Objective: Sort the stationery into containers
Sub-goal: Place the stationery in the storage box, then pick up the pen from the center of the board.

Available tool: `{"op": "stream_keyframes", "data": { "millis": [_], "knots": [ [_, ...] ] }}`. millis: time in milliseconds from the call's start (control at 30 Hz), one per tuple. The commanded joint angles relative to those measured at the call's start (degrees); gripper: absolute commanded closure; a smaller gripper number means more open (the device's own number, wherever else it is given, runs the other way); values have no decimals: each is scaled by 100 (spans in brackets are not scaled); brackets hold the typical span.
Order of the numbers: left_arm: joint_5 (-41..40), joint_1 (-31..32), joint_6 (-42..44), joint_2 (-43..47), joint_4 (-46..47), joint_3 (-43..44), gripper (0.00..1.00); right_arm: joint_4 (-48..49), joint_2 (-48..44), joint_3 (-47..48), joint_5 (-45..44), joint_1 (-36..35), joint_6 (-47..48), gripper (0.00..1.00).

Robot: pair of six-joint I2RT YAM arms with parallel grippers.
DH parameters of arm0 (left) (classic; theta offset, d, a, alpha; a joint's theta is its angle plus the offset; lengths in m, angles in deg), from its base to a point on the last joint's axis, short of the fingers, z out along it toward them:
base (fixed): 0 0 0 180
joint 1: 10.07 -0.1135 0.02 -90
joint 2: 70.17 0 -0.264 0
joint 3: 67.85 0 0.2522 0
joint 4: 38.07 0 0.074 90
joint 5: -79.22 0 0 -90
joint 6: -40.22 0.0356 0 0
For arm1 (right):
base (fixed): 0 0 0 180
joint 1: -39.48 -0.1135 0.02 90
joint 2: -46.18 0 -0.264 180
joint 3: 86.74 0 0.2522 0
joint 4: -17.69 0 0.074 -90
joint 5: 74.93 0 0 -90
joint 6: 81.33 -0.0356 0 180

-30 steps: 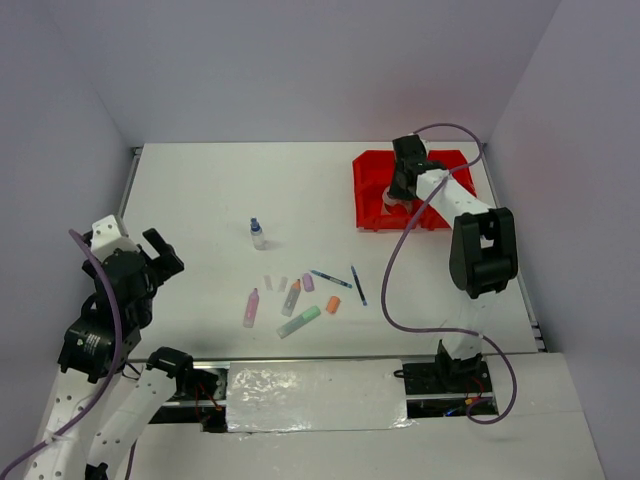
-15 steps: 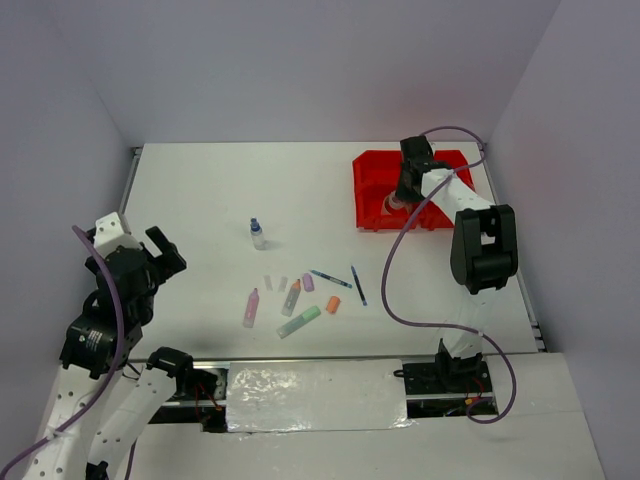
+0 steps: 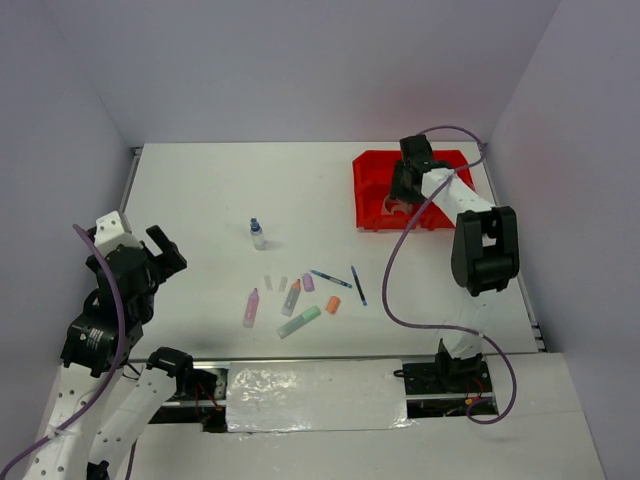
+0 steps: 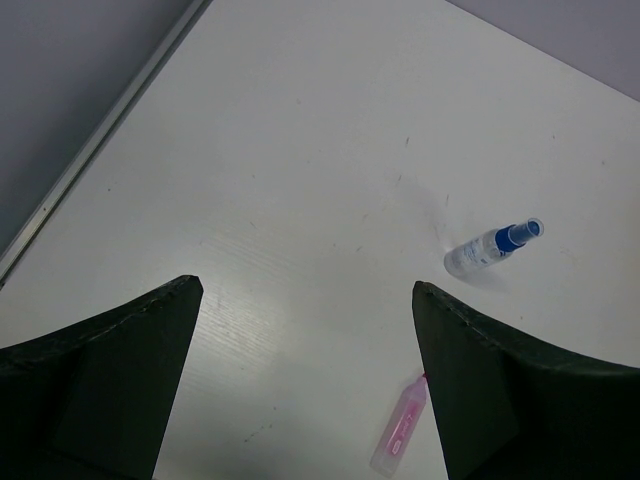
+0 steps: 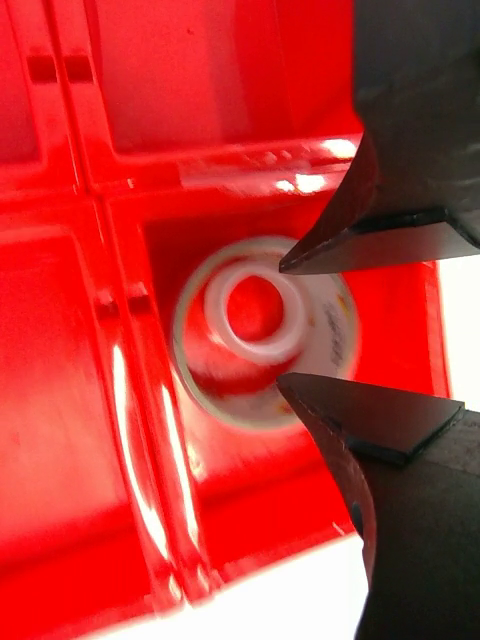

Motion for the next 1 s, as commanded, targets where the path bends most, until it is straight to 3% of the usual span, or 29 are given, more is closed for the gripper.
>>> {"op": "stream_keyframes", "data": {
  "millis": [0,267,400,600,733,967],
  "knots": [
    [47,-44,103,-6,229,139,1,40,-956,247,338,-212,134,44],
    [117,-61,94,-102,229,121,1,49,-2239,-94,443,-1405,670,30],
    [161,-70,77,-199,238,103,1,93,-2583,-640,944,-2030,1117,29],
    [258,-70,85,-340,255,103,1,155,-2663,-1467,1499,-2691,1673,36],
    [319,-70,112,-340,282,94,1,-82,-2444,-1731,709,-2682,920,41],
    [442,-70,164,-340,343,68,1,84,-2505,-2766,365,-2770,-40,51]
  ]
}}
